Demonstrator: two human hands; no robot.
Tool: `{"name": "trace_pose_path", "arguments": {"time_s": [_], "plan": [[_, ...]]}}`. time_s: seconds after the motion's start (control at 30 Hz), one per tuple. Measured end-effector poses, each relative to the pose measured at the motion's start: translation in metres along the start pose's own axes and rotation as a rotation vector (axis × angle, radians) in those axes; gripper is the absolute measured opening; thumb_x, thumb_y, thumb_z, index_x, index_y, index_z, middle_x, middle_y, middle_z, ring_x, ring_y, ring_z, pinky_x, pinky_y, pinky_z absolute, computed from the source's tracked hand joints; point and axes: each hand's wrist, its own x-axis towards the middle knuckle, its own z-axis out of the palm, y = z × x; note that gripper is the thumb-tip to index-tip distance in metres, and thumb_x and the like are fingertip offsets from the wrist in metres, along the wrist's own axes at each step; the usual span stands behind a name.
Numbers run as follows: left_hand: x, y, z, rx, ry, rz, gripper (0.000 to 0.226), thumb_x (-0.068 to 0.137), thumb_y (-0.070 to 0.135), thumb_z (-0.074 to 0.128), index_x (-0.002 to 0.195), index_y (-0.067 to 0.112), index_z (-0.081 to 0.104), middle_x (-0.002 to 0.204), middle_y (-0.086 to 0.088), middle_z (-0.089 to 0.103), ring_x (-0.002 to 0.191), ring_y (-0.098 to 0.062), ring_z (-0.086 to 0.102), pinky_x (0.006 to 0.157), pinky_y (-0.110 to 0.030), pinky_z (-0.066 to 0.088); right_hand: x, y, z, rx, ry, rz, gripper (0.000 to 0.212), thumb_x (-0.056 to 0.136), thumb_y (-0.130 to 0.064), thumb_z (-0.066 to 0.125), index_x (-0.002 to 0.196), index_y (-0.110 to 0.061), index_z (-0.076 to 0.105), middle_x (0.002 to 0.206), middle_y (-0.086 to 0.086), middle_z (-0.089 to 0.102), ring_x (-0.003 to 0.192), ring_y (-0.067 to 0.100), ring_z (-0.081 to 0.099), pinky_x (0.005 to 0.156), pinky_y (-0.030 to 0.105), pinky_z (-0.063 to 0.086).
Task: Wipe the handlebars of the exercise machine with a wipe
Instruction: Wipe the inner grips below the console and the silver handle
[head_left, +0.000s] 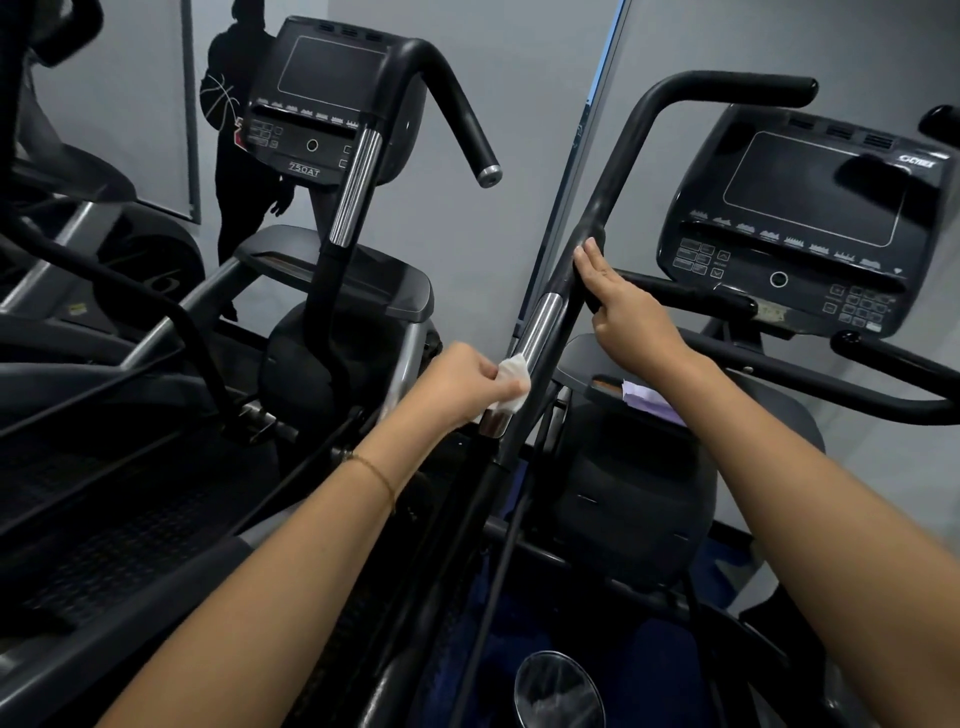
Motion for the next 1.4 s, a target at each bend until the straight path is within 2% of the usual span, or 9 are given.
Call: {"name": "trace_pose_path", "arguments": {"time_s": [0.13, 0.23, 0.43, 0.7, 0.9, 1.0, 1.2, 1.27, 1.4], "plan": [[-0.014, -0.009, -0.006, 0.075, -0.050, -0.041, 0.036, 0.082, 0.034, 0.069, 0.063, 0.005, 0.058, 0.049, 0.001, 0.028, 0.046, -0.011, 0.025, 0.048, -0.024, 0.020, 0.001, -0.002, -0.012, -0.098, -0.053, 0.003, 0.074, 0.086, 0.005, 0.037, 0.149, -0.028, 0.016, 0.156, -0.014, 0.006, 0.136, 0.021, 0.032, 0.105, 0.045, 0.034], [-0.018, -0.007, -0.013, 0.145, -0.083, -0.079, 0.039, 0.081, 0.037, 0.070, 0.085, -0.002, 0.070, 0.057, -0.003, 0.045, 0.051, -0.014, 0.038, 0.055, -0.025, 0.032, -0.004, -0.015, -0.022, -0.137, -0.020, -0.025, 0.061, 0.092, -0.001, 0.038, 0.147, -0.025, 0.026, 0.156, -0.006, 0.017, 0.134, 0.024, 0.032, 0.106, 0.040, 0.033], [-0.017, 0.022, -0.009, -0.049, 0.302, 0.140, 0.026, 0.083, 0.036, 0.068, 0.102, 0.018, 0.070, 0.073, 0.012, 0.059, 0.067, -0.001, 0.054, 0.056, -0.013, 0.042, -0.045, -0.061, -0.016, 0.769, 0.058, 0.108, 0.032, 0.093, -0.016, 0.053, 0.123, -0.008, 0.057, 0.102, 0.005, 0.064, 0.084, 0.010, 0.061, 0.076, 0.022, 0.052], [-0.021, 0.023, 0.011, -0.471, 0.191, 0.244, 0.035, 0.084, -0.006, 0.060, 0.118, 0.002, 0.060, 0.093, -0.002, 0.067, 0.081, -0.002, 0.064, 0.076, -0.015, 0.053, -0.065, -0.062, 0.015, 1.169, 0.161, 0.212, 0.027, 0.083, 0.000, 0.064, 0.109, 0.002, 0.064, 0.100, 0.019, 0.068, 0.094, 0.025, 0.065, 0.088, 0.035, 0.053], [-0.022, -0.004, 0.007, -0.295, 0.173, 0.126, 0.035, 0.083, 0.001, 0.065, 0.117, 0.009, 0.064, 0.103, -0.008, 0.066, 0.088, -0.015, 0.061, 0.082, -0.027, 0.052, -0.070, -0.053, 0.031, 0.752, 0.398, 0.122, 0.024, 0.084, 0.001, 0.061, 0.103, -0.009, 0.070, 0.095, 0.006, 0.063, 0.081, 0.003, 0.059, 0.072, 0.009, 0.044], [-0.020, -0.011, 0.003, -0.404, 0.060, -0.026, 0.033, 0.082, 0.011, 0.069, 0.114, 0.008, 0.062, 0.088, -0.001, 0.066, 0.078, -0.006, 0.061, 0.064, -0.015, 0.051, -0.066, -0.043, 0.034, 0.445, 0.368, -0.024, 0.021, 0.090, -0.008, 0.056, 0.107, -0.009, 0.068, 0.095, 0.001, 0.053, 0.087, 0.014, 0.053, 0.076, 0.018, 0.043], [-0.016, -0.017, -0.006, -0.409, -0.060, -0.034, 0.034, 0.081, 0.007, 0.069, 0.115, 0.007, 0.064, 0.084, 0.003, 0.067, 0.076, -0.005, 0.062, 0.075, -0.021, 0.053, -0.098, -0.041, 0.048, 0.062, 0.288, -0.408, 0.027, 0.091, -0.017, 0.050, 0.108, -0.005, 0.068, 0.092, 0.013, 0.059, 0.081, 0.025, 0.057, 0.066, 0.027, 0.048], [-0.017, -0.019, -0.009, -0.400, -0.097, -0.028, 0.039, 0.080, 0.003, 0.069, 0.118, 0.006, 0.062, 0.086, 0.001, 0.067, 0.076, -0.005, 0.063, 0.075, -0.019, 0.054, -0.092, -0.038, 0.039, 0.050, 0.236, -0.435, 0.042, 0.094, -0.035, 0.041, 0.106, -0.005, 0.069, 0.094, 0.010, 0.058, 0.085, 0.024, 0.057, 0.071, 0.026, 0.047], [-0.018, -0.017, -0.009, -0.386, -0.100, -0.022, 0.042, 0.080, 0.002, 0.069, 0.121, 0.005, 0.060, 0.089, 0.000, 0.066, 0.078, -0.007, 0.063, 0.075, -0.017, 0.054, -0.063, -0.032, 0.030, 0.056, 0.385, -0.305, 0.025, 0.087, -0.012, 0.053, 0.103, -0.005, 0.071, 0.094, 0.017, 0.061, 0.082, 0.031, 0.061, 0.068, 0.034, 0.054]]}}
